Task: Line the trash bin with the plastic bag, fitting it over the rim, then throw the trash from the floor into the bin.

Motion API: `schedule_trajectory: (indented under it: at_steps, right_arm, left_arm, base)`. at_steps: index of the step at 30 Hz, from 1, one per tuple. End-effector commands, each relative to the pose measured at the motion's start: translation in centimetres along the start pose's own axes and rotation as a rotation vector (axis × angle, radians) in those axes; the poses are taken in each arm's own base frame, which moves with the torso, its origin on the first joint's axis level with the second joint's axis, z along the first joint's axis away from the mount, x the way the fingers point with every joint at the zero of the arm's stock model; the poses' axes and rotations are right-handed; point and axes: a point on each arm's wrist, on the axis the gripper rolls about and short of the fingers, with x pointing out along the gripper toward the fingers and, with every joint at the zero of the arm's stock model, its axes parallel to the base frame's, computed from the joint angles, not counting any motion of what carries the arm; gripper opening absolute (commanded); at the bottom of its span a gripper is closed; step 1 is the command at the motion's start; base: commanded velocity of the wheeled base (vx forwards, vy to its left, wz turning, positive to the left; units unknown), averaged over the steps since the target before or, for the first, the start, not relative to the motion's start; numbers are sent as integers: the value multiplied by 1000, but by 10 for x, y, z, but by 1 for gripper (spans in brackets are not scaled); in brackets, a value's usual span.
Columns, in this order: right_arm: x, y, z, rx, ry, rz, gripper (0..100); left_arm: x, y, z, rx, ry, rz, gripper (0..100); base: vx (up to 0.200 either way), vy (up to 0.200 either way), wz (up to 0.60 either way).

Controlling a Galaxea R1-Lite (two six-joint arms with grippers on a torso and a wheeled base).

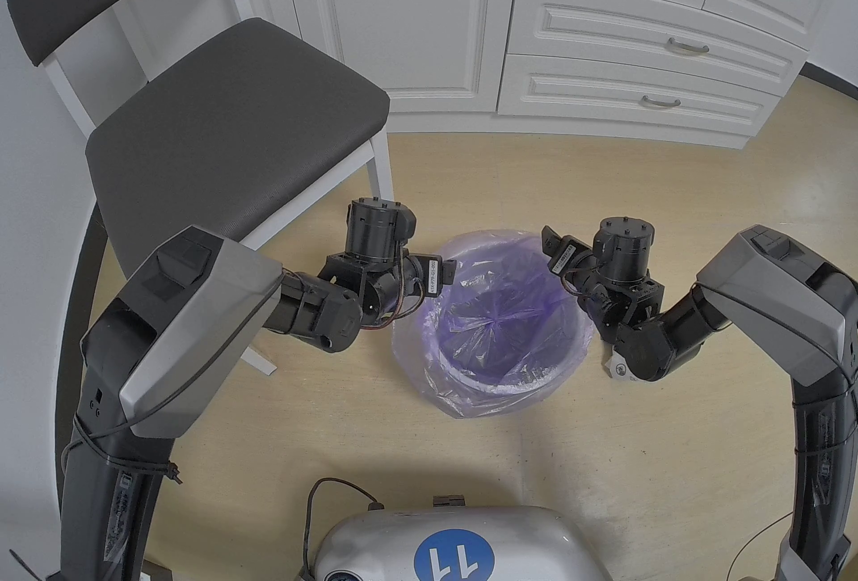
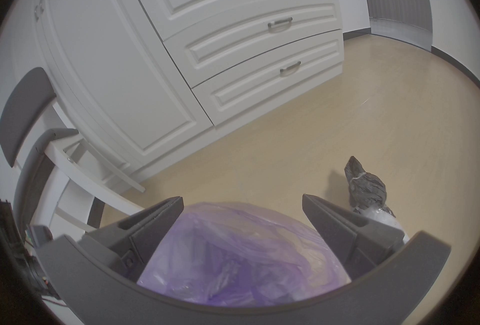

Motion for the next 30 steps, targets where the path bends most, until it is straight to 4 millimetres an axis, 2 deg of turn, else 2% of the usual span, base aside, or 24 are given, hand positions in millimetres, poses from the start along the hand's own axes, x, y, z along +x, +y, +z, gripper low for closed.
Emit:
schedule_trajectory:
  at_steps: [1, 9, 11, 13, 15, 17, 22, 30]
  right_arm:
    - [-4, -5, 8, -8, 18, -9, 100]
    - [6, -20, 10, -17, 37, -45, 100]
    - [12, -26, 9, -22, 54, -62, 100]
    - [12, -27, 10, -22, 54, -64, 100]
    - [21, -34, 5, -19, 71, -90, 100]
    - [24, -39, 1, -24, 88, -107, 100]
    - [22, -42, 5, -7, 116, -91, 100]
    - [8, -39, 28, -4, 177, -86, 100]
  left_arm:
    - [0, 2, 7, -6, -18, 2, 100]
    - [0, 14, 11, -41, -29, 20, 100]
    - [-4, 19, 19, -62, -40, 22, 100]
    - [-4, 19, 19, -62, -40, 22, 100]
    - [-8, 17, 17, -60, -30, 17, 100]
    - [-18, 10, 8, -47, 1, 3, 100]
    - [-32, -1, -2, -39, -8, -47, 100]
    - [-47, 4, -3, -37, 8, -66, 100]
  base:
    - [0, 0, 0]
    - [0, 0, 0]
    - [0, 0, 0]
    - [0, 0, 0]
    - [0, 0, 0]
    - [0, 0, 0]
    - [0, 0, 0]
    - [0, 0, 0]
